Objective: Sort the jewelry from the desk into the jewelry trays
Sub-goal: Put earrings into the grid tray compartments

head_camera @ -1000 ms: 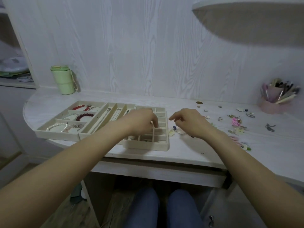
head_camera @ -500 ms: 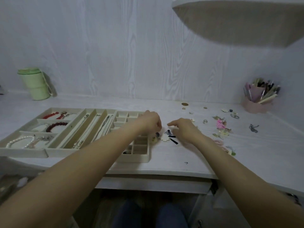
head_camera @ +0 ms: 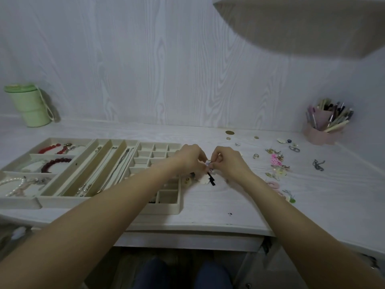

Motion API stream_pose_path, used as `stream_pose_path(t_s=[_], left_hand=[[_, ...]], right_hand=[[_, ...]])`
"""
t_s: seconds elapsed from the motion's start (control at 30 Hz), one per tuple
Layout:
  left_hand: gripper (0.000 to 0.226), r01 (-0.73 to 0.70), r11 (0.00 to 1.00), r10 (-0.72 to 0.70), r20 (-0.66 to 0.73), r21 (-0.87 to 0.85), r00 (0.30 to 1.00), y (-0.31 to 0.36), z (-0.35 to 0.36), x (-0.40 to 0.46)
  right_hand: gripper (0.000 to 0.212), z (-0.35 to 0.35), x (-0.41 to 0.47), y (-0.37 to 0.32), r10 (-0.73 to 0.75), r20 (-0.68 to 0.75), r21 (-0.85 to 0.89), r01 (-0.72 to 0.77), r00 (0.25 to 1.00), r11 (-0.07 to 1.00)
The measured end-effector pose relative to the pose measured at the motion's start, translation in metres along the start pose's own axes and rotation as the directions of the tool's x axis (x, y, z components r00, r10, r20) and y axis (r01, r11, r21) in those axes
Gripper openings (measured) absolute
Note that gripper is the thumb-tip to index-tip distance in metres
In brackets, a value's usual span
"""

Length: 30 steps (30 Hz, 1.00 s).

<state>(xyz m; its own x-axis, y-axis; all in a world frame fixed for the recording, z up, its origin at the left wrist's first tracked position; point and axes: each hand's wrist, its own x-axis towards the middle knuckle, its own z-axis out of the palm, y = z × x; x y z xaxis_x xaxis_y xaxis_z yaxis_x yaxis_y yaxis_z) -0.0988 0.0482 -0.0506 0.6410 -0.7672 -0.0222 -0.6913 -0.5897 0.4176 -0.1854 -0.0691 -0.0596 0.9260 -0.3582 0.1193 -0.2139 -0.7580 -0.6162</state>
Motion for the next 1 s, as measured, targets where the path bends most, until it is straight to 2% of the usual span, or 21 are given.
stream_pose_path(t_s=[0.17, 0.3, 0.5, 0.6, 0.73, 0.87, 1.0], left_hand=[[0.015, -0.053, 0.958, 0.003, -0.175, -0.282, 0.984, 0.000, -0.012, -0.008], [0.006, -0.021, 0.926, -0.048, -0.171, -0.378, 0.984, -0.003, -0.018, -0.014], [0.014, -0.010, 0.905, -0.059, -0.147, -0.425, 0.987, -0.009, -0.026, -0.024], [0.008, -0.003, 0.882, -0.065, -0.128, -0.470, 0.990, -0.013, -0.031, -0.032], [0.011, 0.006, 0.848, -0.057, -0.080, -0.530, 0.995, -0.020, -0.041, -0.050], [0.011, -0.031, 0.847, -0.049, -0.135, -0.531, 0.990, -0.023, -0.046, -0.069], [0.011, -0.047, 0.844, -0.077, -0.208, -0.534, 0.975, -0.028, -0.048, -0.082]], right_hand=[[0.010, -0.009, -0.004, -0.006, -0.032, -0.105, 0.157, 0.048, 0.994, 0.986], [0.010, -0.008, -0.006, -0.016, -0.016, -0.070, 0.221, 0.031, 0.997, 0.975], [0.014, -0.007, -0.007, -0.029, 0.029, -0.010, 0.324, -0.024, 1.000, 0.946], [0.013, -0.004, -0.011, -0.035, 0.049, 0.040, 0.466, -0.062, 0.998, 0.883], [0.004, -0.002, -0.021, -0.044, 0.051, 0.107, 0.623, -0.107, 0.993, 0.774], [0.008, 0.001, -0.030, -0.057, 0.039, 0.144, 0.719, -0.132, 0.989, 0.682], [0.013, 0.008, -0.035, -0.065, 0.029, 0.146, 0.721, -0.126, 0.989, 0.681]])
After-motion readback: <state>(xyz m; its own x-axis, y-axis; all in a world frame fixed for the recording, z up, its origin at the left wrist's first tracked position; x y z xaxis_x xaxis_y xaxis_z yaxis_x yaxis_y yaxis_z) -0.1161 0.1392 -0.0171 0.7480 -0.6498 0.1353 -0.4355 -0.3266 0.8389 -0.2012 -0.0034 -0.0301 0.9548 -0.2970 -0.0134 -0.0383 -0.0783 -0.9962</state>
